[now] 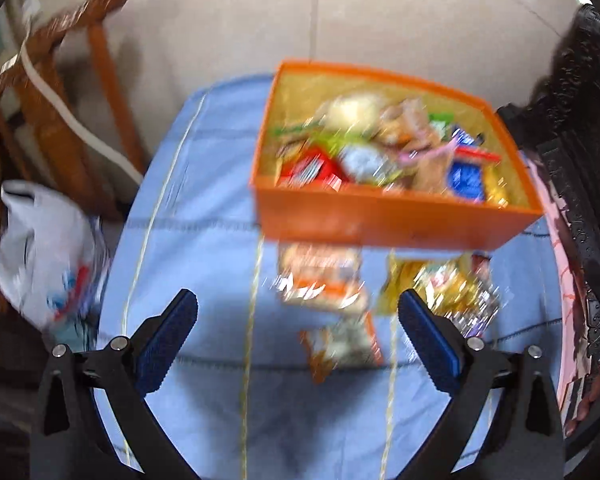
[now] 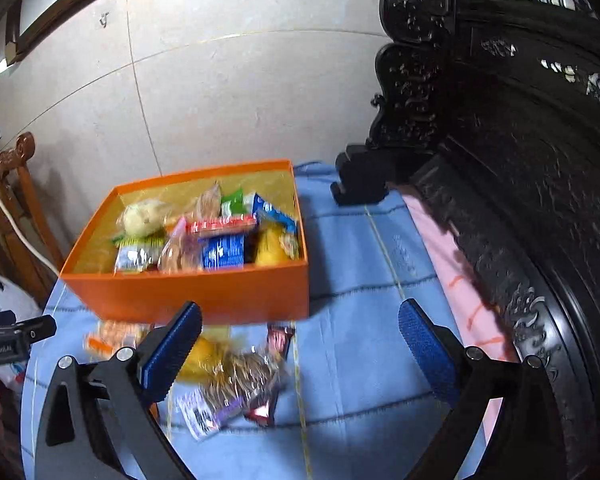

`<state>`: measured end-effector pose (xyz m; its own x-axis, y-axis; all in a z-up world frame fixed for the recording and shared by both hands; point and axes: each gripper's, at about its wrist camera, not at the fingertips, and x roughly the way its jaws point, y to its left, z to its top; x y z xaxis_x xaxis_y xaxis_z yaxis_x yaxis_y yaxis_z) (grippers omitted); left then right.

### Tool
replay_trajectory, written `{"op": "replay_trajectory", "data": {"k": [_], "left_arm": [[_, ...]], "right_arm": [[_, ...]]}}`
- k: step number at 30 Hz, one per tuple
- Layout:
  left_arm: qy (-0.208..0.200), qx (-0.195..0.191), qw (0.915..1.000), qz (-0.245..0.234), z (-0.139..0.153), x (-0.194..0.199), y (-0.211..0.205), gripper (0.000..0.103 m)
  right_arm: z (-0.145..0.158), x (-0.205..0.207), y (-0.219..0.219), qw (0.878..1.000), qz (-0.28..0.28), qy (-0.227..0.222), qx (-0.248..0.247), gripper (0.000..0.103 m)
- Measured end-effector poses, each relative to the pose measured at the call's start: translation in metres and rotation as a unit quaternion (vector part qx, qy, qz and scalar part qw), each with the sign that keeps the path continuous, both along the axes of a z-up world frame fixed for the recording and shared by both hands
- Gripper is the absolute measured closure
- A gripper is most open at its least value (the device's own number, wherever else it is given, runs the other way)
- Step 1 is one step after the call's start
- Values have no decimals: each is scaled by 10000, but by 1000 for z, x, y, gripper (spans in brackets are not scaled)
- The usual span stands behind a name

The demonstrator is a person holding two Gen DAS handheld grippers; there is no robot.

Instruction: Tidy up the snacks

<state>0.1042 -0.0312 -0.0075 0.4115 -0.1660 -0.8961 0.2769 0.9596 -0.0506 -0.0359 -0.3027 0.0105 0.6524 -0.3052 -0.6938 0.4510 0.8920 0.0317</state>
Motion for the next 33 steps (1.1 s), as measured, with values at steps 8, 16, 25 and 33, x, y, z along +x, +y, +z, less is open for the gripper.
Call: {"op": "replay_trajectory", "data": {"k": [8, 16, 25, 33], "left_arm": [[715, -24, 9974, 44, -41, -19, 18, 5], [1260, 390, 9907, -347, -90, -29, -10, 5], [1393, 692, 9863, -555, -115, -21, -39, 5], [1550, 529, 9858, -371, -120, -9, -29, 5]], "right_arm": [[-48, -12, 21, 9895, 804, 763, 930, 4], [-73, -8, 48, 9800, 1072, 1373, 965, 4], [-82, -3, 41, 9767, 1056, 1518, 1094, 4], [-92, 10, 26, 9754, 824, 1500, 1391, 4]]}}
